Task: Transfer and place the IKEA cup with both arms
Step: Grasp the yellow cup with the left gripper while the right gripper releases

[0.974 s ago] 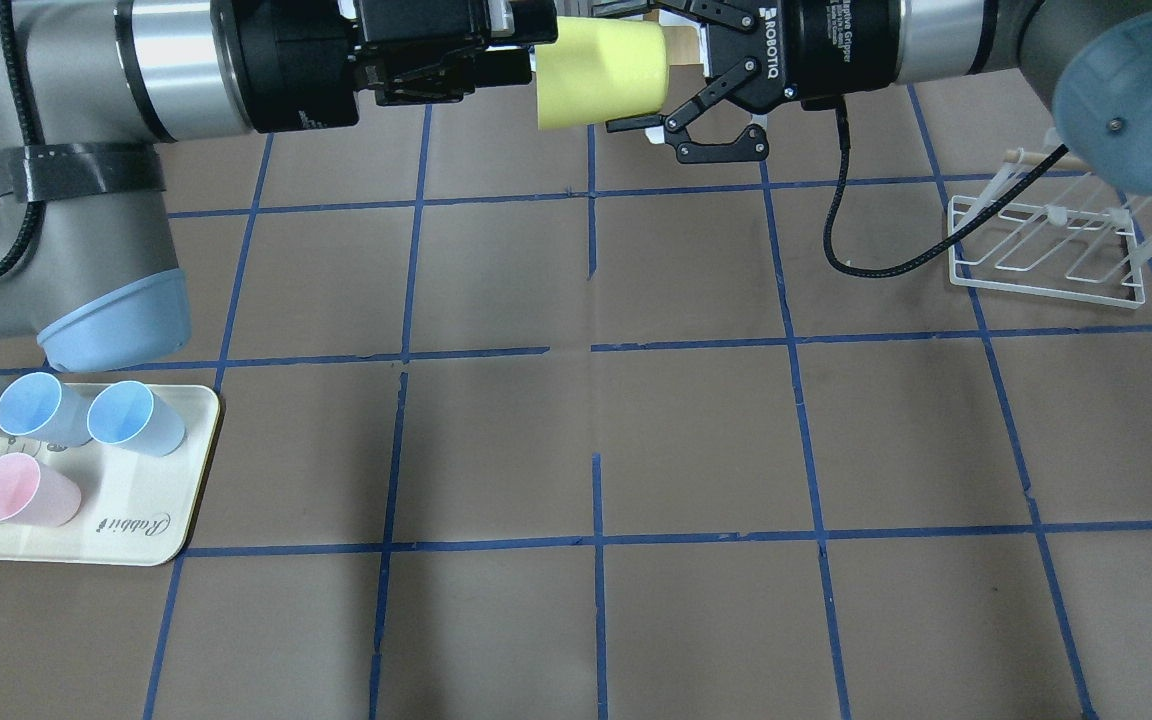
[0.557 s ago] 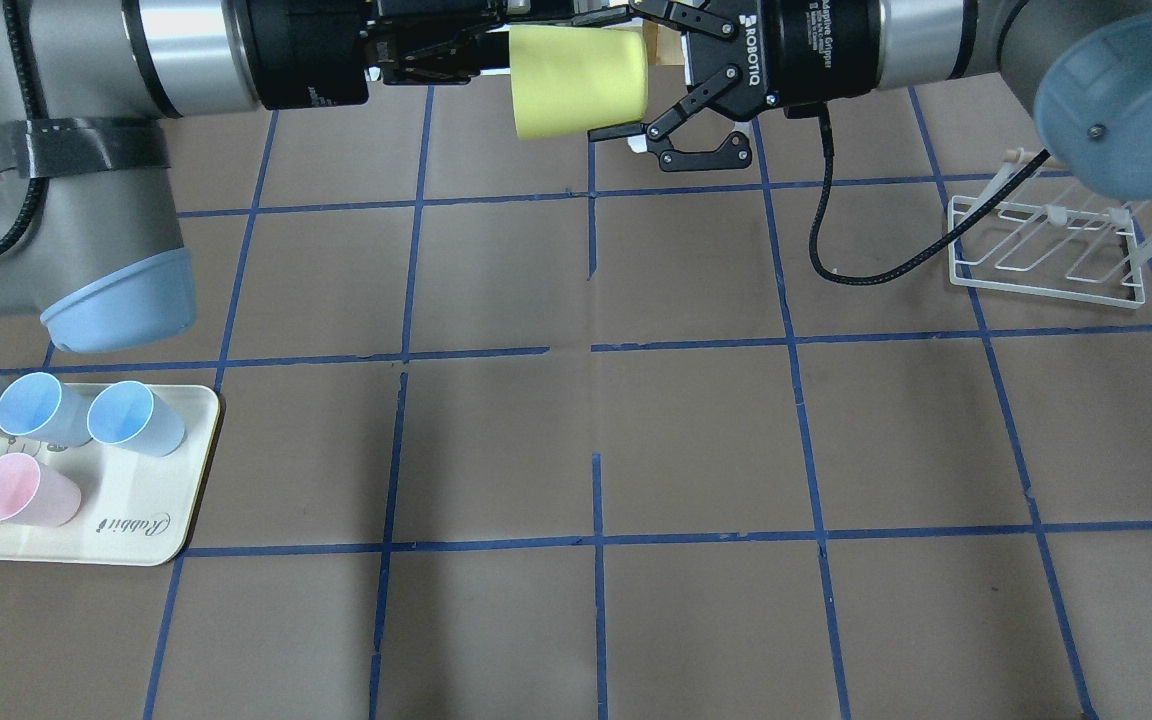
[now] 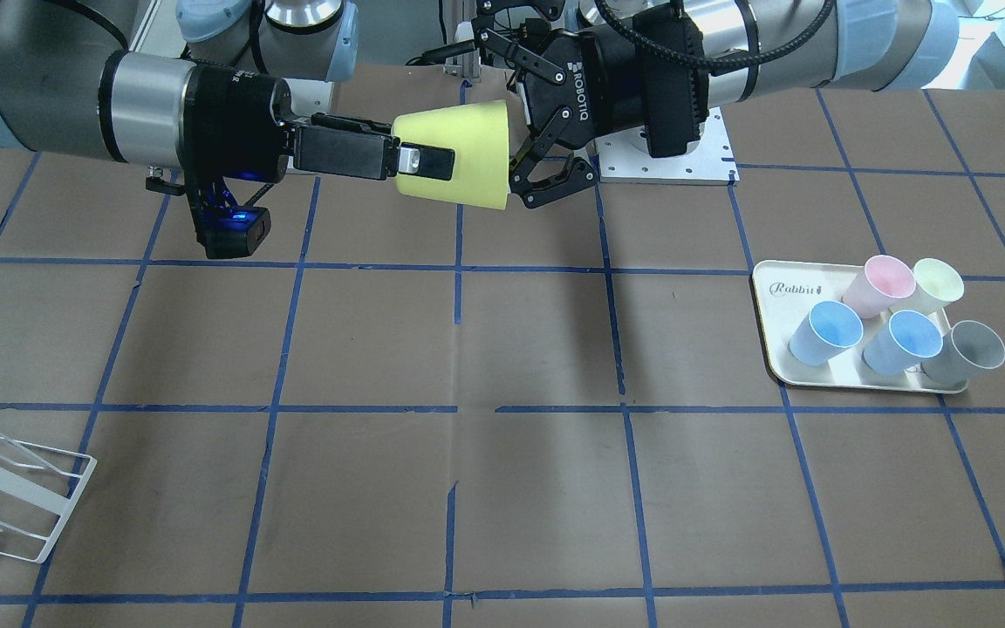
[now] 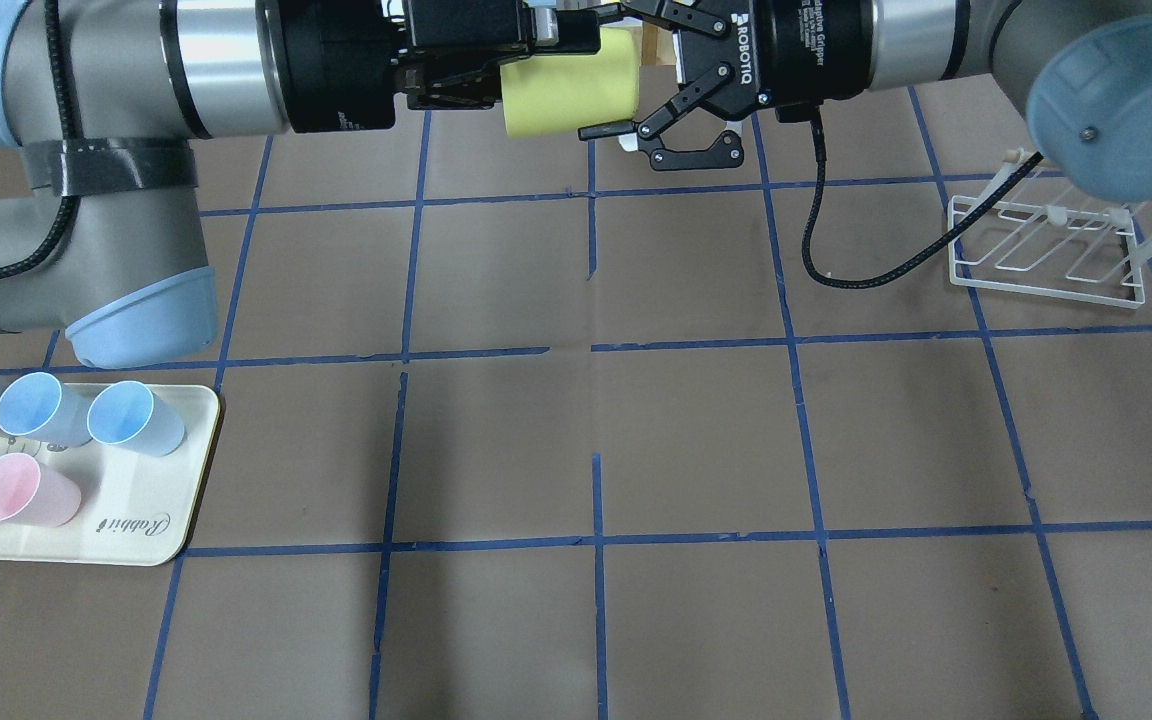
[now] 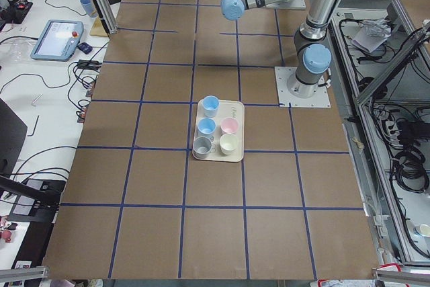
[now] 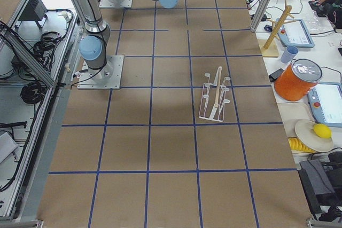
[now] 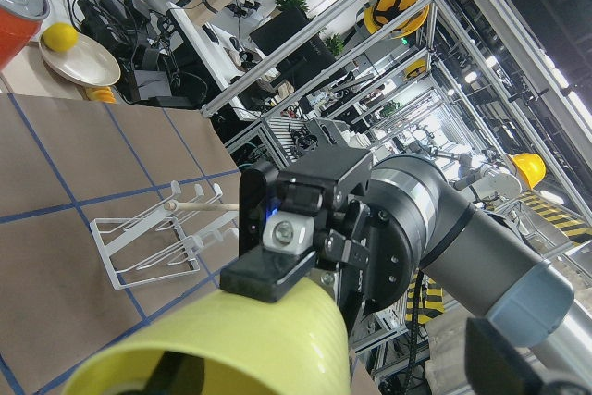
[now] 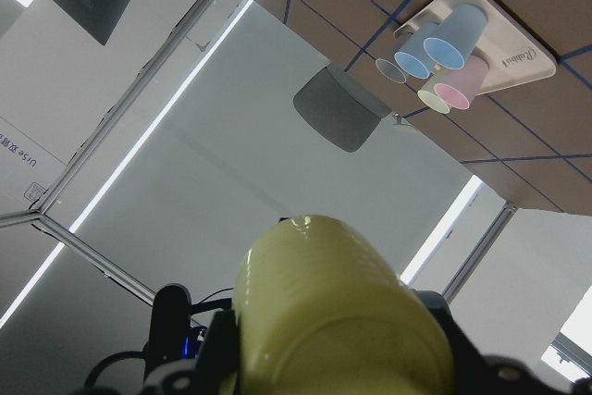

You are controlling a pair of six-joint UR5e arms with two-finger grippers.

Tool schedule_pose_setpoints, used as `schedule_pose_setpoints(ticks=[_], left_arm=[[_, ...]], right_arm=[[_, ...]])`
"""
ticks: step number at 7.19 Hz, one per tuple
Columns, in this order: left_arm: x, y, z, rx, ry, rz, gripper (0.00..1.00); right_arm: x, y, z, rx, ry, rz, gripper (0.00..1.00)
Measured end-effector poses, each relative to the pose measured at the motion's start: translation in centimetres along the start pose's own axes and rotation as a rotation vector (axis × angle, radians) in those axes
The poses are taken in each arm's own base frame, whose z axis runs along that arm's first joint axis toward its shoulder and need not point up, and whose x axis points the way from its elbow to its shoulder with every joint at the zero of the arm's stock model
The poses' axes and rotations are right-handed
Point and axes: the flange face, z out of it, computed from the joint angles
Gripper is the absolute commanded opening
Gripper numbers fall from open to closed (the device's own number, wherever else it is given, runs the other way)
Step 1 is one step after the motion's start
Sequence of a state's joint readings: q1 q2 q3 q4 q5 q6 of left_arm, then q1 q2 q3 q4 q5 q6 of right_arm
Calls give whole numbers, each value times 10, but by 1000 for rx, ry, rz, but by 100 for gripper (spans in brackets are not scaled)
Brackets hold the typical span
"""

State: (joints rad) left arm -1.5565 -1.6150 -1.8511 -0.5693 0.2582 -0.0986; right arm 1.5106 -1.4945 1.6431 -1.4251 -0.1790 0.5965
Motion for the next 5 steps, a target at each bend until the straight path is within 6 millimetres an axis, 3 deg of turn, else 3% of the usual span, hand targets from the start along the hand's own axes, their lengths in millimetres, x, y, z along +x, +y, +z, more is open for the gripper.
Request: schedule_pose_setpoints(ticks=[1, 2, 3, 5], left_arm=[[1, 1, 0, 0, 0, 0, 9], [4, 1, -1, 2, -1, 6, 14], [8, 1, -2, 3, -2, 9, 12], [8, 1, -2, 4, -2, 8, 0]], right_arm=[[0, 0, 0, 0, 0, 4, 45], [0, 0, 0, 1, 0, 7, 51], [0, 0, -1, 1, 0, 8, 54], [0, 0, -1, 1, 0, 13, 60]])
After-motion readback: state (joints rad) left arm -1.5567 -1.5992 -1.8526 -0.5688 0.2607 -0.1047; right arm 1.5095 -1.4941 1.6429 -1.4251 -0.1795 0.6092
